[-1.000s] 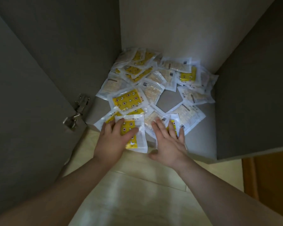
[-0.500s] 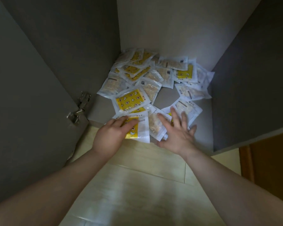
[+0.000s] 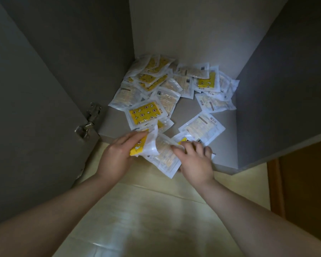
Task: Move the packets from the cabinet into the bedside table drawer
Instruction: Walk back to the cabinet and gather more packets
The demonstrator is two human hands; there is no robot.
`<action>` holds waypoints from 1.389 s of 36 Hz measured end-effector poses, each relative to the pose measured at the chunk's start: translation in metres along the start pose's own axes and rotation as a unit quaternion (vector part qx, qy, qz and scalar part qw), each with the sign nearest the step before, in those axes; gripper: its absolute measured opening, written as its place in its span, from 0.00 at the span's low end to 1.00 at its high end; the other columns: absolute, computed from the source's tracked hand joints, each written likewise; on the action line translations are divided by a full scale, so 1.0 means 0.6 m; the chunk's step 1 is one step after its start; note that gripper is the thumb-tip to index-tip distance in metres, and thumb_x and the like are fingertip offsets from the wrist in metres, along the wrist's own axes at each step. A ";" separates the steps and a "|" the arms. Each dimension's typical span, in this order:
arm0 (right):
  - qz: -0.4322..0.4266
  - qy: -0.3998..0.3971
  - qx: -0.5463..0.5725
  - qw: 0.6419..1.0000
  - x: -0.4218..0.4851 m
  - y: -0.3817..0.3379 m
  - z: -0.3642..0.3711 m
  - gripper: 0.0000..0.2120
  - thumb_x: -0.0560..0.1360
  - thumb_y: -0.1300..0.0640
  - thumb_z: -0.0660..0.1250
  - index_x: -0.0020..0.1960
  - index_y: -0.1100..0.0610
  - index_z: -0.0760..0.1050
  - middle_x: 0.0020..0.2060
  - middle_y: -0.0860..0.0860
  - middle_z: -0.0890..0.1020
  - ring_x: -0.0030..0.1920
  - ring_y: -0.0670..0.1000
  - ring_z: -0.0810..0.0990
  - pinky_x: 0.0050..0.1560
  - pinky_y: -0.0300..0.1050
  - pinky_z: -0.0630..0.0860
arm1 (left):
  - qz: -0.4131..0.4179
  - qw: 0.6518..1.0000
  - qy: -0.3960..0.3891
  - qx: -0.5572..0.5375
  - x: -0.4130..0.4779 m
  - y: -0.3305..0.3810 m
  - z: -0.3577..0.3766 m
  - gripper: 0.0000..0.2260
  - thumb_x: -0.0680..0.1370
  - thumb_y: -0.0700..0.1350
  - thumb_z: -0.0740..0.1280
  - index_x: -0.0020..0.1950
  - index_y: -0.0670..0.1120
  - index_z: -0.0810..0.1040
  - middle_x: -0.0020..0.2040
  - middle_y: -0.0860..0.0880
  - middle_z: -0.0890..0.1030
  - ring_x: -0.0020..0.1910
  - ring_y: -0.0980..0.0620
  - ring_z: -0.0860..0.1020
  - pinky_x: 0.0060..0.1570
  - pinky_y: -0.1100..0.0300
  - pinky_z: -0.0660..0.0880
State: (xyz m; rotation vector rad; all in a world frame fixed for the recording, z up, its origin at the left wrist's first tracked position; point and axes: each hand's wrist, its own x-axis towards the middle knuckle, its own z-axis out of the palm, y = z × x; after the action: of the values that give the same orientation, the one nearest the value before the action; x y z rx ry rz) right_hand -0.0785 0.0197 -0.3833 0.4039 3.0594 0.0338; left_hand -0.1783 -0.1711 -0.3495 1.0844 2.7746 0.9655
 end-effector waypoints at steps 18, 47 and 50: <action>0.018 0.057 0.248 0.967 0.030 -0.036 -0.071 0.15 0.80 0.51 0.58 0.52 0.62 0.77 0.44 0.60 0.80 0.45 0.61 0.79 0.41 0.49 0.72 | -0.372 0.829 0.063 -0.413 0.017 0.028 -0.011 0.09 0.76 0.35 0.66 0.54 0.44 0.74 0.49 0.44 0.80 0.48 0.46 0.79 0.53 0.56 0.76; 0.175 -0.041 0.730 0.659 0.049 -0.088 -0.079 0.10 0.73 0.63 0.70 0.50 0.51 0.76 0.42 0.44 0.82 0.40 0.41 0.82 0.42 0.34 0.79 | -0.425 0.694 0.000 -0.581 0.033 0.031 0.001 0.10 0.75 0.39 0.68 0.57 0.42 0.79 0.52 0.42 0.83 0.48 0.46 0.83 0.43 0.51 0.81; 0.200 -0.014 0.708 0.677 0.061 -0.099 -0.080 0.17 0.70 0.61 0.73 0.57 0.55 0.73 0.48 0.49 0.83 0.46 0.47 0.83 0.48 0.45 0.81 | -0.426 0.698 0.007 -0.576 0.035 0.026 0.000 0.09 0.76 0.40 0.67 0.56 0.42 0.79 0.53 0.41 0.83 0.49 0.45 0.82 0.46 0.50 0.80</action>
State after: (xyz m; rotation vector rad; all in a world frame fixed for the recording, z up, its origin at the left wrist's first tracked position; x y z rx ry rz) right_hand -0.1320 -0.0288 -0.3393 1.0027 2.1343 -2.2602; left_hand -0.1845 -0.1494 -0.3365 -0.3677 1.5384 1.9001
